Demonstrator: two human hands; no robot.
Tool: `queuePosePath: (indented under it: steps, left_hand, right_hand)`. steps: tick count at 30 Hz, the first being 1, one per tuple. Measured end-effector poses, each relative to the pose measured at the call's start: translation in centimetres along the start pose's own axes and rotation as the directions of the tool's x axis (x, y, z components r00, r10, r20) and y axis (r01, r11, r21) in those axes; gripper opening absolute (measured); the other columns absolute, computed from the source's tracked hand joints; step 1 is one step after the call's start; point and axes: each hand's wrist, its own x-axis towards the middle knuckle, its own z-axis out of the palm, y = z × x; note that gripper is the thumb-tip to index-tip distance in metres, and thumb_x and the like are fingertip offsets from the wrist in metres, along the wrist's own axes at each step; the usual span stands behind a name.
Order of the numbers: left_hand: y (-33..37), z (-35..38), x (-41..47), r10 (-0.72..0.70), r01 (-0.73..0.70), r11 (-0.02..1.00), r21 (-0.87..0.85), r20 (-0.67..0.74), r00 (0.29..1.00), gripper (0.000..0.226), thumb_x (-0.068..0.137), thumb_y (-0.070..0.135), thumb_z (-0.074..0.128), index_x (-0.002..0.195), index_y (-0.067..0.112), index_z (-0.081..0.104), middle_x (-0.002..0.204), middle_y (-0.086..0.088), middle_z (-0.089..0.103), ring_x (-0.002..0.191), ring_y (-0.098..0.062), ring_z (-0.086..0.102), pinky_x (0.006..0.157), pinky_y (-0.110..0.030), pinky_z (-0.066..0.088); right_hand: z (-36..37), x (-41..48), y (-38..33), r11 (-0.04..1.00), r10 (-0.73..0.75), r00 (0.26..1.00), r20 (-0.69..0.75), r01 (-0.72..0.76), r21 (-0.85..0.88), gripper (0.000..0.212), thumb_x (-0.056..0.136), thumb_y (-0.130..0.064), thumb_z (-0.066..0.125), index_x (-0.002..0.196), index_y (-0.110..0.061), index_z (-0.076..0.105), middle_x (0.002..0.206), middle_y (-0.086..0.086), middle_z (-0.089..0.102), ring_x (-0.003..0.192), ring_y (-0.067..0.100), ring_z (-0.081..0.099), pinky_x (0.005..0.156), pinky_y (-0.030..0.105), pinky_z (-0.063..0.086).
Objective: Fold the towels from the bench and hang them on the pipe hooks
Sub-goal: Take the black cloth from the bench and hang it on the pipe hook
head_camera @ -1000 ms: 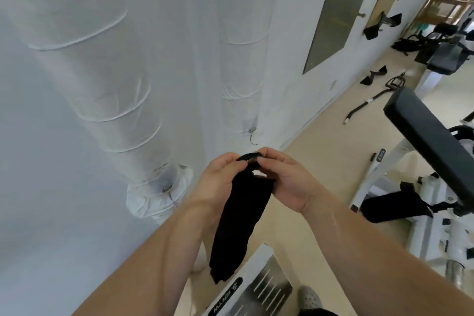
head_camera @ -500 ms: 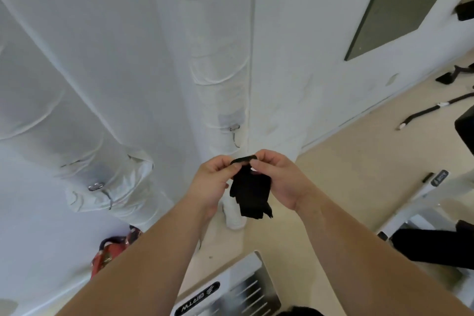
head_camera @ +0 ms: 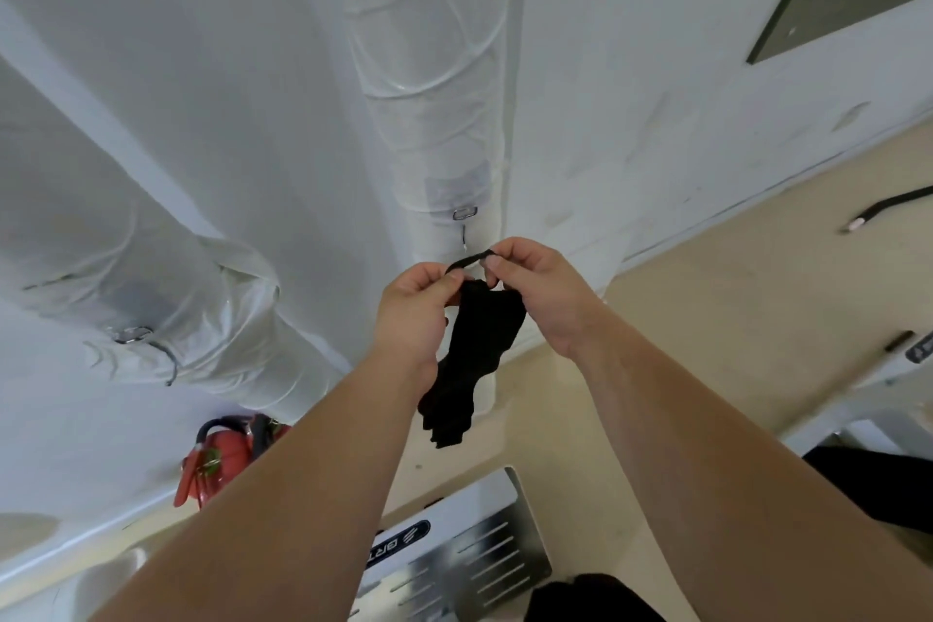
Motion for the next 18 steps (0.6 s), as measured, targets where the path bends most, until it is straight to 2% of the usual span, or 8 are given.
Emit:
queuePosePath:
  steps: [6,8,10,12,15,18]
  left_hand:
    - [0.4,0.7,1.6,-0.013,0.009,0.999,-0.036,-0.102,0.995,0.024,0.096,0.009,0.064,0.073,0.016,0.062,0.069,0.001,0.070,0.057,-0.005,0.064,0.044,-0.011,0.044]
    - [0.0,0.8,2.1,-0.035,0.032,0.999,-0.024,-0.102,0.994,0.020,0.095,0.011,0.066,0.076,0.015,0.064,0.076,-0.004,0.070,0.061,-0.009,0.065,0.045,-0.012,0.045]
    - [-0.4,0.7,2.6,-0.039,0.040,0.999,0.009,-0.090,0.995,0.014,0.093,0.013,0.069,0.079,0.015,0.068,0.082,-0.006,0.072,0.071,-0.013,0.066,0.052,-0.015,0.048]
    - [-0.5,0.5,3.2,-0.042,0.045,0.998,0.034,-0.088,0.995,0.008,0.090,0.014,0.071,0.083,0.011,0.072,0.083,-0.008,0.073,0.072,-0.014,0.066,0.057,-0.018,0.048]
    - [-0.3,0.7,3.7,-0.027,0.034,0.998,0.053,-0.123,0.992,0.009,0.087,0.009,0.075,0.086,0.000,0.074,0.075,-0.009,0.069,0.059,-0.009,0.063,0.051,-0.015,0.048]
    - [-0.3,1.0,3.9,-0.021,0.033,0.997,0.068,-0.160,0.987,0.010,0.082,0.005,0.078,0.075,0.002,0.072,0.065,-0.005,0.066,0.053,-0.006,0.062,0.049,-0.015,0.050]
  right_hand:
    - [1.2,2.5,1.3,0.999,-0.010,0.990,-0.141,0.015,0.034,0.009,0.096,-0.007,0.062,0.090,-0.007,0.069,0.076,0.001,0.069,0.072,0.010,0.065,0.067,0.020,0.050]
    - [1.3,2.9,1.9,1.000,-0.019,0.987,-0.163,0.017,-0.009,0.008,0.095,-0.007,0.063,0.093,-0.007,0.070,0.079,0.006,0.071,0.073,0.012,0.067,0.068,0.022,0.052]
    - [1.3,3.2,2.3,0.998,-0.035,0.984,-0.177,0.024,-0.066,0.008,0.094,-0.007,0.064,0.095,-0.009,0.071,0.086,0.012,0.074,0.077,0.014,0.068,0.073,0.026,0.055]
    - [1.3,3.4,2.4,0.993,-0.049,0.980,-0.194,0.027,-0.114,0.007,0.092,-0.009,0.067,0.092,-0.013,0.072,0.088,0.012,0.074,0.078,0.014,0.067,0.078,0.029,0.056]
    - [1.3,3.8,2.8,0.985,-0.071,0.967,-0.244,0.030,-0.167,0.012,0.086,-0.014,0.075,0.079,-0.021,0.069,0.073,-0.002,0.068,0.070,0.010,0.062,0.074,0.028,0.053]
    - [1.1,3.6,3.8,0.980,-0.092,0.967,-0.239,0.046,-0.191,0.016,0.080,-0.019,0.082,0.076,-0.023,0.068,0.069,-0.011,0.066,0.067,0.007,0.061,0.070,0.023,0.050]
